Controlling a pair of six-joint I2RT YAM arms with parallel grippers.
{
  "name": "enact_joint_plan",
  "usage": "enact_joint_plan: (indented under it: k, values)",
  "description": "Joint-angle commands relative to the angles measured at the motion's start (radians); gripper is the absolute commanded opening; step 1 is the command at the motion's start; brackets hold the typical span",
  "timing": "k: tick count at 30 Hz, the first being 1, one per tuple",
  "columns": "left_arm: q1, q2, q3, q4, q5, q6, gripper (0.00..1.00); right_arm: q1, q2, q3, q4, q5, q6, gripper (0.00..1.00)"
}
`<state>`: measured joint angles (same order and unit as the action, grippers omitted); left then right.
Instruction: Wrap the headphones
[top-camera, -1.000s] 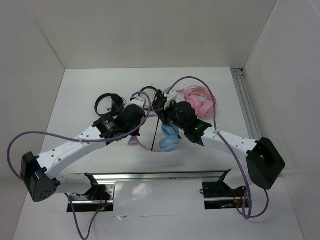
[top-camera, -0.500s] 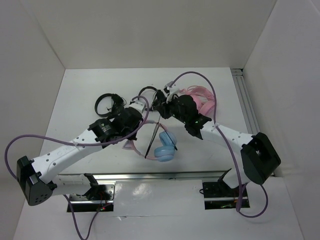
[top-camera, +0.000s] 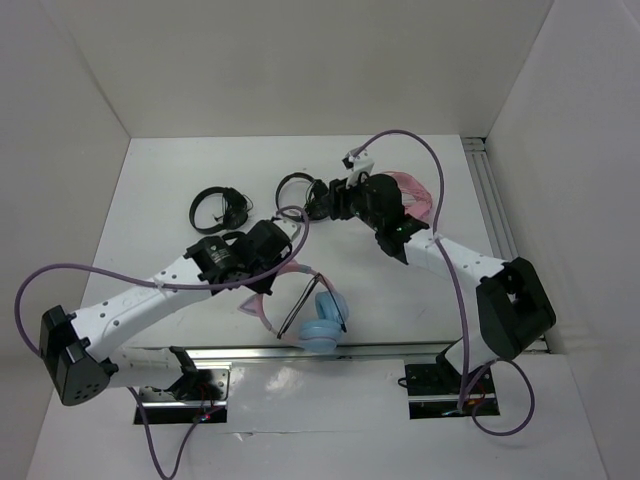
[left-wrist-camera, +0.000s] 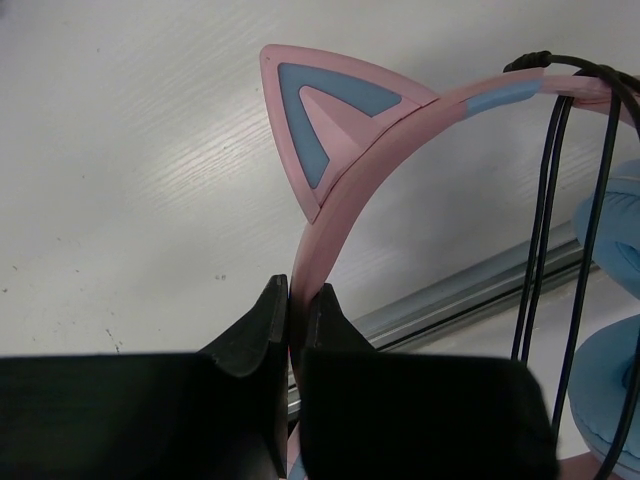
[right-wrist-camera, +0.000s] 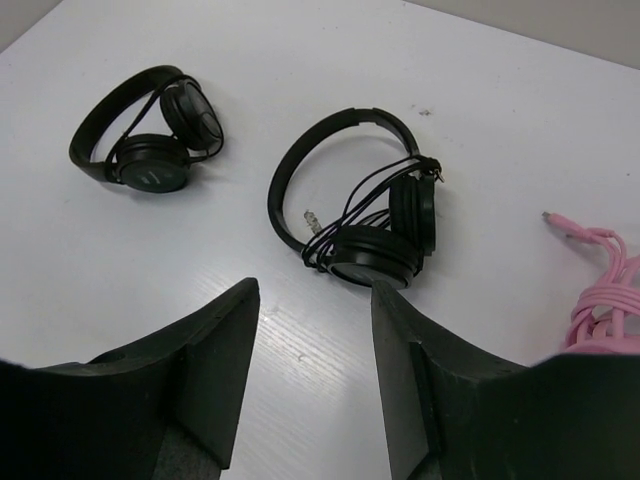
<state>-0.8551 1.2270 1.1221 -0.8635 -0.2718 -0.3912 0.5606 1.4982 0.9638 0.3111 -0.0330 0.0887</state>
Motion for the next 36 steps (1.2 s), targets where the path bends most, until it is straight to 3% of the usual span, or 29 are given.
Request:
enact_joint_plan:
  k: [1,6,7,10,16,22,28,31,36]
  values:
    - [0.034,0.015,0.064,0.037,0.011,-0.009,0.00,-0.004,-0.042,0.061,0.003,-0.005,0.005,0.56]
    - [0.082,0.035,0.084,0.037,-0.030,-0.051,0.00,-0.004,-0.136,0.101,-0.079,0.091,0.042,0.85]
    - [0.091,0.046,0.093,0.037,-0.041,-0.063,0.00,-0.004,-0.153,0.101,-0.117,0.106,0.051,1.00]
    - [0.132,0.055,0.093,0.037,-0.098,-0.112,0.00,-0.004,-0.214,0.138,-0.222,0.165,0.078,1.00]
    - [0.335,0.055,0.004,0.037,-0.151,-0.297,0.00,0.016,-0.303,0.174,-0.348,0.202,0.089,1.00]
    - [0.523,0.020,-0.119,0.015,-0.234,-0.587,0.00,0.035,-0.335,0.145,-0.336,0.162,0.089,1.00]
    - [0.610,-0.021,-0.249,0.015,-0.283,-0.849,0.00,0.054,-0.300,0.124,-0.326,0.139,0.089,1.00]
    - [0.678,-0.031,-0.314,0.006,-0.307,-0.941,0.00,0.073,-0.300,0.124,-0.317,0.139,0.080,1.00]
    - [0.769,-0.020,-0.413,0.083,-0.279,-0.974,0.00,0.094,-0.300,0.115,-0.308,0.128,0.080,1.00]
